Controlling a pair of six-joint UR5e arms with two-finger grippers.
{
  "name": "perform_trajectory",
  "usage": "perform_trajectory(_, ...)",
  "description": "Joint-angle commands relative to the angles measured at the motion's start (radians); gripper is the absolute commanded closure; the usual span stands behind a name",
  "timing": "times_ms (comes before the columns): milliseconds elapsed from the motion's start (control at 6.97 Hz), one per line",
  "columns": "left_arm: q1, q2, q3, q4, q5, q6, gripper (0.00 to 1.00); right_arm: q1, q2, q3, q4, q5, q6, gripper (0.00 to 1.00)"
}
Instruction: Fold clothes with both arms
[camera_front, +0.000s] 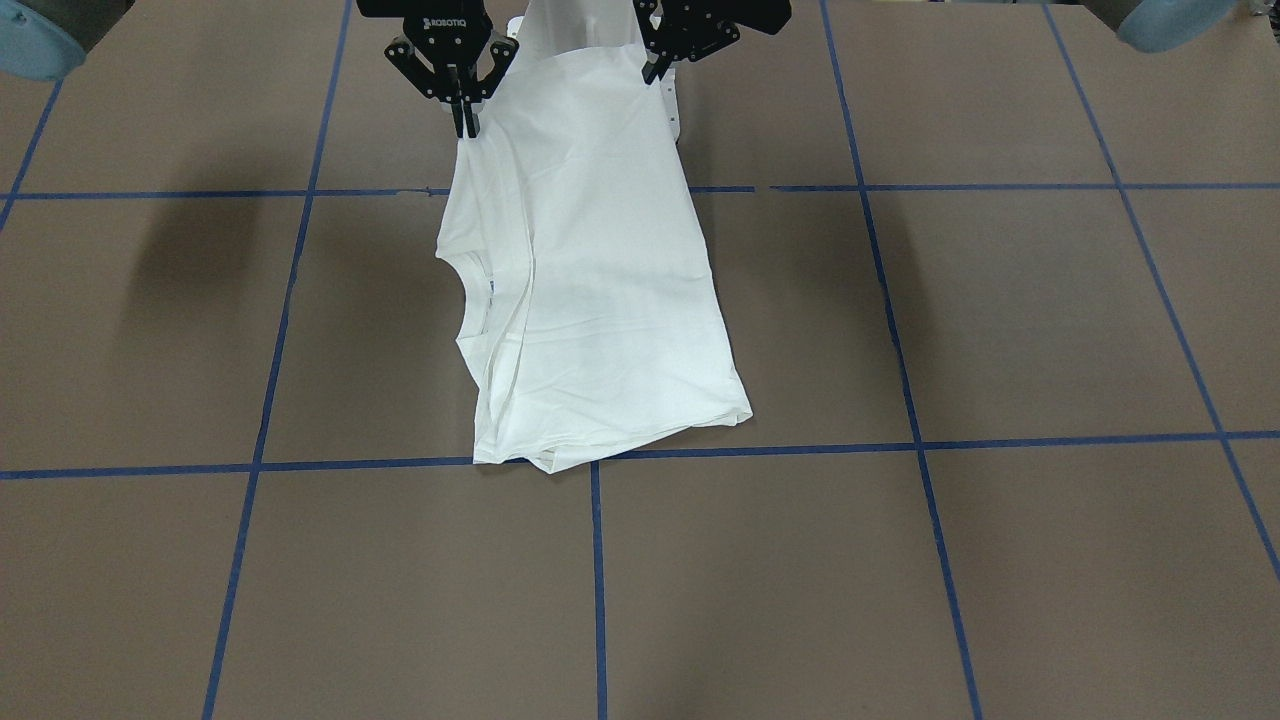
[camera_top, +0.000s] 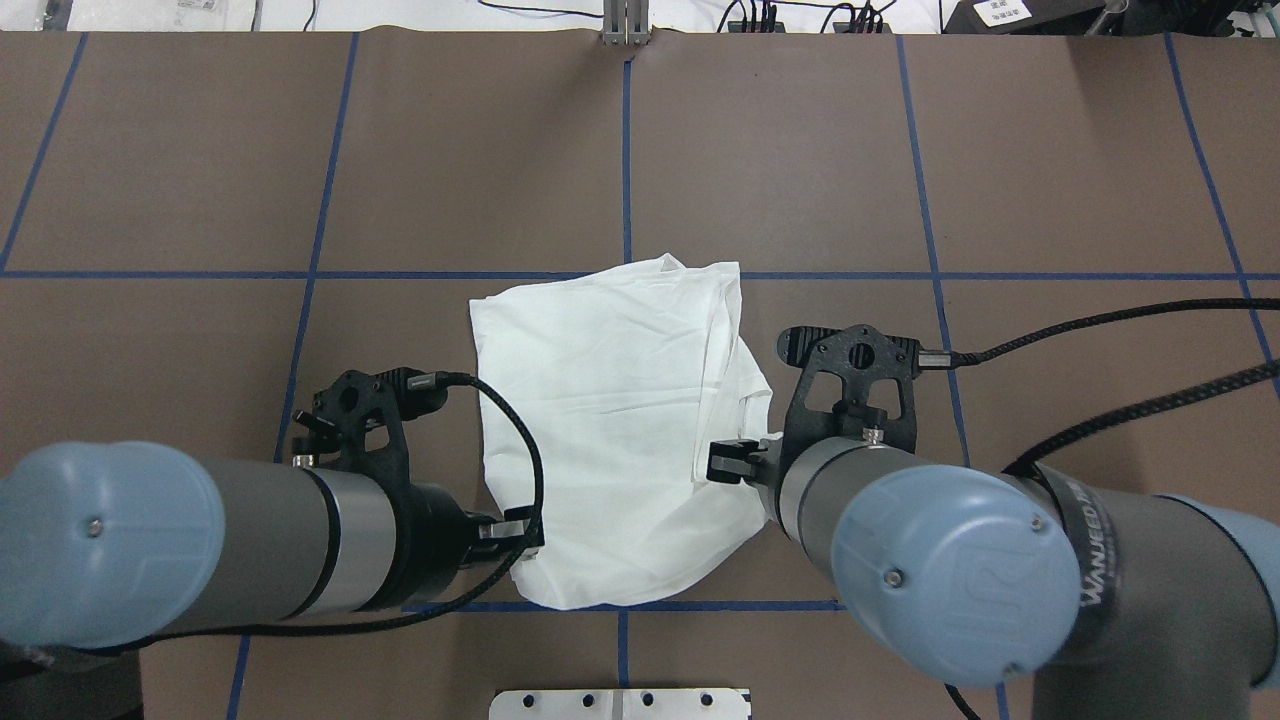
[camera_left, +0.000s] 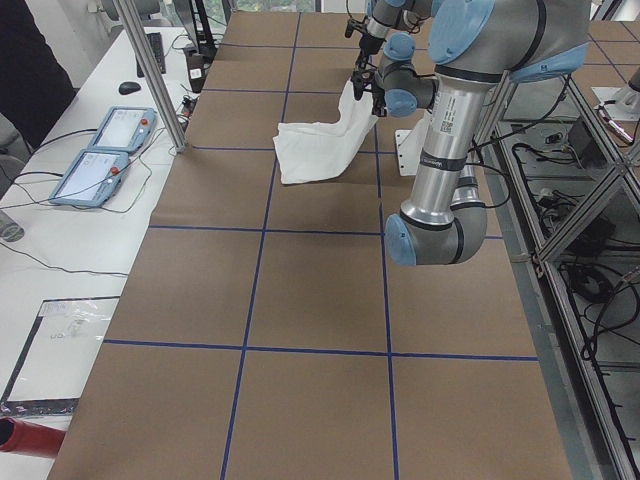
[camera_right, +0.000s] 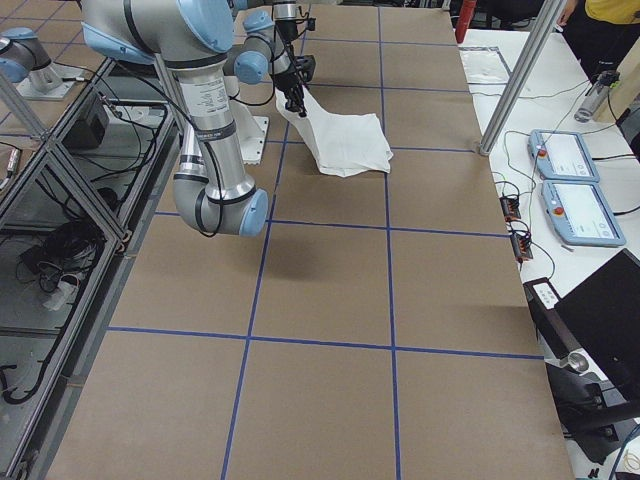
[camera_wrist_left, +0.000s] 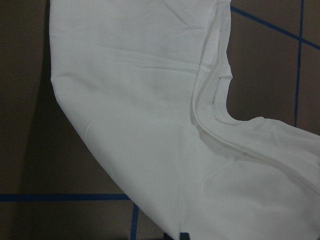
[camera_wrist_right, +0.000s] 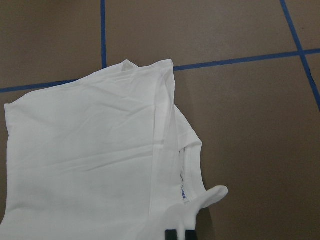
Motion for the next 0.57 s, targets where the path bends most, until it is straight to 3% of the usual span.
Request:
perform_trajectory(0, -0.165, -0.061, 0.184, -0.001, -0.002, 0.134, 1.0, 0.093, 0.083, -0.159, 0.075, 0.004, -0.042, 1.0)
perform_trajectory(287, -0.277, -0.135, 0.357, -0.009, 0.0, 0.223, 1.0, 0.159, 0.109, -0.351, 0.237, 0.004, -0.051, 1.0)
perform_trajectory(430, -0.296, -0.17, 0.457, -0.041, 0.003, 0.243, 1.0, 0.178, 0.146, -0.431, 0.25, 0.004, -0.051, 1.0)
